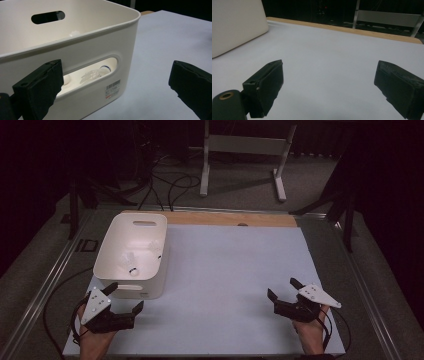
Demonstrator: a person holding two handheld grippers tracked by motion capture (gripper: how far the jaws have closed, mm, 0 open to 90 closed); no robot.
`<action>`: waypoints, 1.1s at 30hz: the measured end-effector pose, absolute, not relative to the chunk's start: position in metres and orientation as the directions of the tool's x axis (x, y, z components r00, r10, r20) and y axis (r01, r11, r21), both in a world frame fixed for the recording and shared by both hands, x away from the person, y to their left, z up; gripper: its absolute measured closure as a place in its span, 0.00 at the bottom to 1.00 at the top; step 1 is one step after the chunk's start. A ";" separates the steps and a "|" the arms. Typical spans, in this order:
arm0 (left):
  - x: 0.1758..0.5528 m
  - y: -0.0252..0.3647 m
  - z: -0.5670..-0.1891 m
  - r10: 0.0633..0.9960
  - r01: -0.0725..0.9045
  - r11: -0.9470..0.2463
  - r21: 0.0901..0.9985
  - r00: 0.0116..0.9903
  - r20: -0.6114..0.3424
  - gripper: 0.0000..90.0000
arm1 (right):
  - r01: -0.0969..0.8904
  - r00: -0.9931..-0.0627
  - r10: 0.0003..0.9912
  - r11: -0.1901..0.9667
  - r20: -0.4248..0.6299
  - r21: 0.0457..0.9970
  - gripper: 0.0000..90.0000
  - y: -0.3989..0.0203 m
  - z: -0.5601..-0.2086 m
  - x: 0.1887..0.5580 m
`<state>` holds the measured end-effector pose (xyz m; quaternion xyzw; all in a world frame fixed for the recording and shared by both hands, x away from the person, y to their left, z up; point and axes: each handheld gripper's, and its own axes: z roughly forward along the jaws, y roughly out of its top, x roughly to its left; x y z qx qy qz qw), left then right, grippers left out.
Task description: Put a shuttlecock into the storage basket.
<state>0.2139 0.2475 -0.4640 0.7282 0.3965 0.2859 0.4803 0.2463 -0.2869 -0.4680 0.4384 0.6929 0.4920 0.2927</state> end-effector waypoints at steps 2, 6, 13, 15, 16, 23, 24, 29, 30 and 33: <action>0.214 0.248 -0.466 0.856 0.306 -0.233 0.923 0.516 0.045 0.01 | 0.314 -0.442 0.896 0.118 0.036 0.942 0.10 -0.288 -0.469 0.245; 0.214 0.250 -0.470 0.858 0.313 -0.237 0.920 0.511 0.047 0.00 | 0.308 -0.440 0.897 0.111 0.038 0.945 0.10 -0.289 -0.469 0.244; 0.211 0.258 -0.476 0.867 0.312 -0.217 0.925 0.497 0.035 0.00 | 0.293 -0.441 0.896 0.096 0.046 0.951 0.10 -0.289 -0.469 0.243; 0.211 0.261 -0.478 0.875 0.320 -0.211 0.924 0.482 0.033 0.00 | 0.298 -0.437 0.898 0.094 0.048 0.950 0.10 -0.289 -0.471 0.243; 0.211 0.264 -0.480 0.882 0.325 -0.204 0.924 0.471 0.029 0.00 | 0.299 -0.441 0.896 0.093 0.051 0.950 0.10 -0.288 -0.472 0.243; 0.214 0.265 -0.483 0.894 0.320 -0.193 0.928 0.446 0.032 0.00 | 0.304 -0.446 0.894 0.108 0.042 0.947 0.10 -0.285 -0.478 0.241; 0.214 0.265 -0.483 0.894 0.320 -0.193 0.928 0.446 0.032 0.00 | 0.304 -0.446 0.894 0.108 0.042 0.947 0.10 -0.285 -0.478 0.241; 0.213 0.260 -0.483 0.899 0.314 -0.189 0.930 0.437 0.035 0.00 | 0.304 -0.439 0.898 0.107 0.040 0.947 0.10 -0.286 -0.479 0.240; 0.213 0.258 -0.483 0.899 0.314 -0.192 0.930 0.435 0.038 0.00 | 0.304 -0.439 0.898 0.107 0.040 0.947 0.10 -0.286 -0.479 0.240; 0.214 0.256 -0.484 0.899 0.312 -0.199 0.929 0.435 0.047 0.00 | 0.308 -0.439 0.898 0.107 0.042 0.945 0.10 -0.287 -0.479 0.240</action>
